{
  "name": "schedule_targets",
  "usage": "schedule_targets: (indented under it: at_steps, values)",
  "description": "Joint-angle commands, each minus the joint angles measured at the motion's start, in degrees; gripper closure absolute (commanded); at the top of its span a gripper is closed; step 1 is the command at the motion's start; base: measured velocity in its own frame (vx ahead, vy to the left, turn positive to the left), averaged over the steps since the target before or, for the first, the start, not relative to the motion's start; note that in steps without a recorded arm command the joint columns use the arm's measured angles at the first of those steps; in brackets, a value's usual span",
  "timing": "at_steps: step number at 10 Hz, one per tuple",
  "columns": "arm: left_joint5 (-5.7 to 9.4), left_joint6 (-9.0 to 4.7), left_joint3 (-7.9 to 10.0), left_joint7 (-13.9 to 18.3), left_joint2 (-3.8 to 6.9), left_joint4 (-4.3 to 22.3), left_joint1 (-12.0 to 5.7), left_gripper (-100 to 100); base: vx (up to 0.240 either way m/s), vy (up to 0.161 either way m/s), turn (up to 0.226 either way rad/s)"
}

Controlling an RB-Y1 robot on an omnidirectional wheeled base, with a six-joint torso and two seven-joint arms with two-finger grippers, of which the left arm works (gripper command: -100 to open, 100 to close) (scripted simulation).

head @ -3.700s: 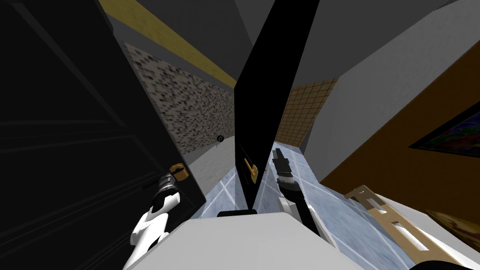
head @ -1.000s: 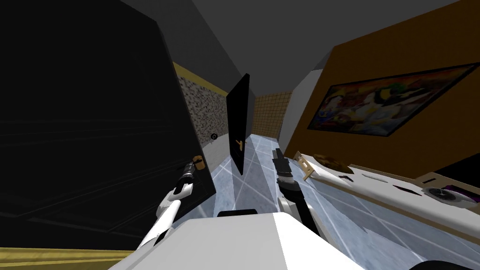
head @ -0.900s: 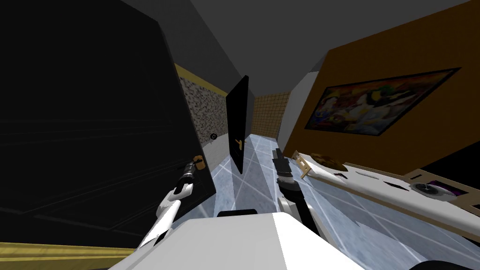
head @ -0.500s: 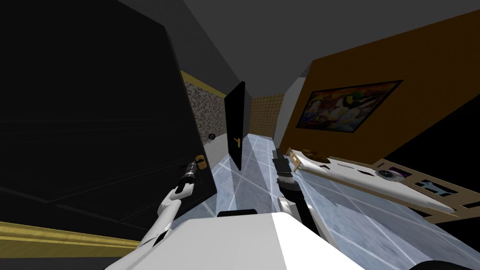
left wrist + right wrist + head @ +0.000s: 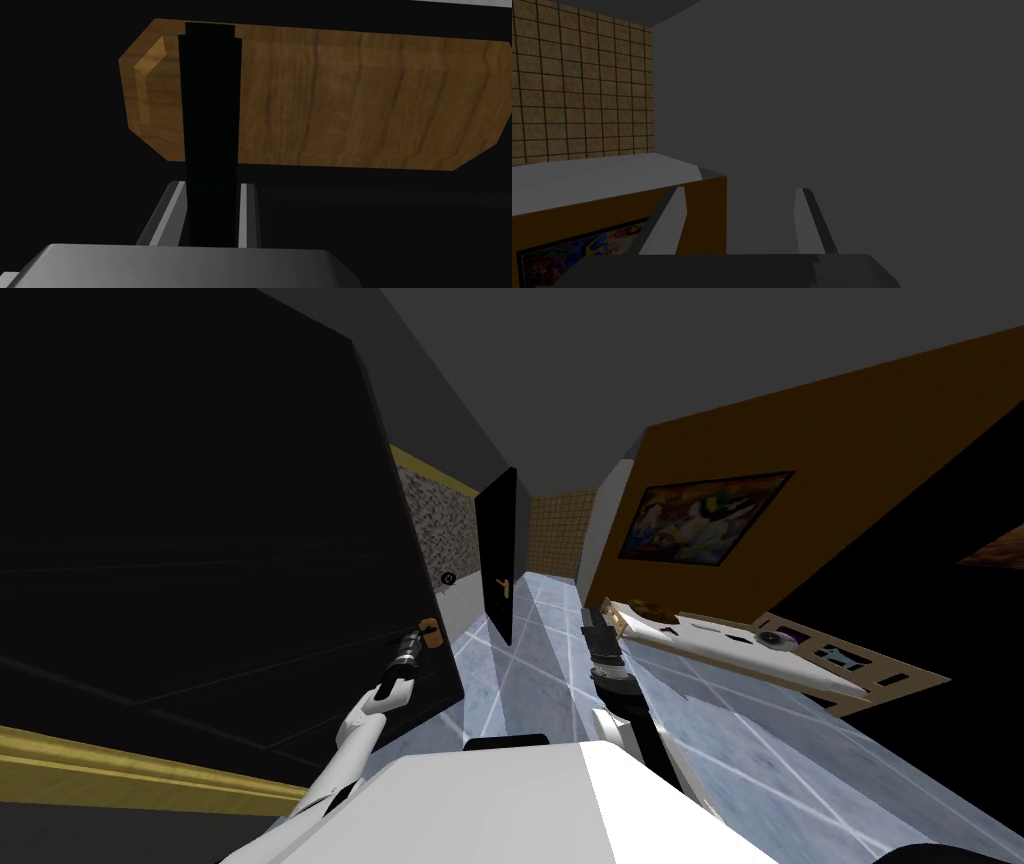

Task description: Pull the door open

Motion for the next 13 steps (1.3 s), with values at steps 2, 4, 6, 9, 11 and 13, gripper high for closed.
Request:
schedule_targets:
  at_steps: [2, 4, 6, 9, 11, 13]
  values:
    - [-0.14, -0.49, -1.82, 1.4, 0.71, 0.3, 0.29, 100, -0.208, 0.031, -0.104]
    - [-0.23, -0.76, -2.96, 2.3, 1.26, 0.3, 0.44, 100, -0.206, 0.047, -0.105]
    - [-0.29, -0.96, -3.79, 2.9, 1.65, 0.3, 0.55, 100, -0.191, 0.040, -0.085]
    - [-0.48, -1.15, -4.77, 3.7, 1.92, 0.4, 0.72, 100, -0.129, 0.023, -0.077]
    - [-0.64, -1.47, -5.74, 4.6, 2.45, 0.3, 0.96, 100, -0.185, 0.028, -0.080]
    - [-0.81, -1.82, -6.81, 5.6, 3.03, 0.1, 1.22, 100, -0.195, 0.045, -0.109]
